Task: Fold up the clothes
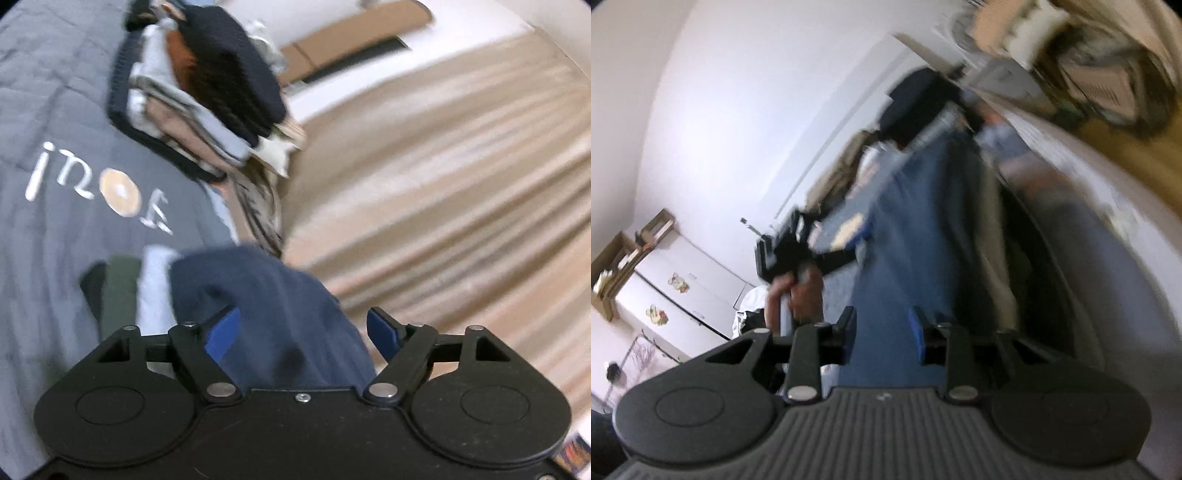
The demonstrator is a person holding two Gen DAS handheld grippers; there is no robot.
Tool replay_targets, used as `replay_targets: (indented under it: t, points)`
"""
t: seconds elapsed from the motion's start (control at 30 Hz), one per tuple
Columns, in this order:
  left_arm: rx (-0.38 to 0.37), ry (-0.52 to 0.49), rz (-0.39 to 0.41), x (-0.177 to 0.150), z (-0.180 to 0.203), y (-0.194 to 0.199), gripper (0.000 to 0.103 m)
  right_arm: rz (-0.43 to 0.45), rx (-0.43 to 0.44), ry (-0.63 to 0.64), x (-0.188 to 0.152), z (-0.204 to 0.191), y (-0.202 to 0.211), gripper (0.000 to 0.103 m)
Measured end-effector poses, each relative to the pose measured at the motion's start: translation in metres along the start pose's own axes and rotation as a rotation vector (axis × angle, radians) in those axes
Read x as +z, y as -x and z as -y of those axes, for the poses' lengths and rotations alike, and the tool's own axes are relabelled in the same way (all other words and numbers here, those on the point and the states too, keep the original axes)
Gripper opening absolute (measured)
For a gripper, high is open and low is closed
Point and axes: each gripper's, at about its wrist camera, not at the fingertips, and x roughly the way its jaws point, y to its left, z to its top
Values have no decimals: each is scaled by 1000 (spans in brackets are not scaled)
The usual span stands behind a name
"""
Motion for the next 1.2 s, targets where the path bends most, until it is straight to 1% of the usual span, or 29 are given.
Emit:
replay_targets:
  t: [0.07, 0.1, 0.17, 0.27, 0.4, 0.47, 0.6, 0.67, 0.73, 0.8, 0.9, 0.97, 1.07, 1.13, 1.2]
  points:
    - [-27, -27, -16, -10, 7, 12, 84, -13, -23, 36, 24, -7, -17, 33]
    - [-30, -42, -23, -18, 11, 17, 85, -19, -35, 48, 37, -8, -27, 34]
    - [-28, -65, -38, -32, 16, 27, 87, -35, -50, 62, 61, -10, -49, 35]
    - [-7, -65, -57, -54, 15, 41, 87, -67, -60, 62, 92, -6, -85, 35]
    - [31, -58, -87, -79, 11, 53, 87, -141, -41, 58, 116, 3, -135, 35]
    - [45, -74, -100, -85, 12, 57, 87, -163, -43, 23, 123, 13, -156, 35]
    - [43, -77, -112, -90, 14, 62, 87, -145, -75, -72, 136, 50, -182, 34]
    - [53, -89, -122, -91, 15, 63, 87, -121, -98, -143, 142, 74, -184, 29]
    - [68, -112, -132, -91, 17, 62, 87, -89, -112, -165, 145, 82, -179, 29]
    - [62, -122, -129, -92, 20, 64, 87, -56, -125, -183, 148, 89, -174, 29]
    - [55, -112, -124, -92, 22, 64, 87, -42, -132, -189, 148, 88, -161, 30]
    - [47, -112, -121, -93, 23, 64, 88, -4, -98, -171, 147, 79, -142, 31]
    - [39, -113, -130, -99, 25, 64, 88, 8, -47, -110, 135, 47, -110, 34]
    - [40, -110, -134, -104, 28, 65, 88, -8, 38, -77, 113, 24, -92, 37]
    - [54, -120, -140, -109, 32, 65, 88, -8, 63, -42, 89, 4, -76, 42]
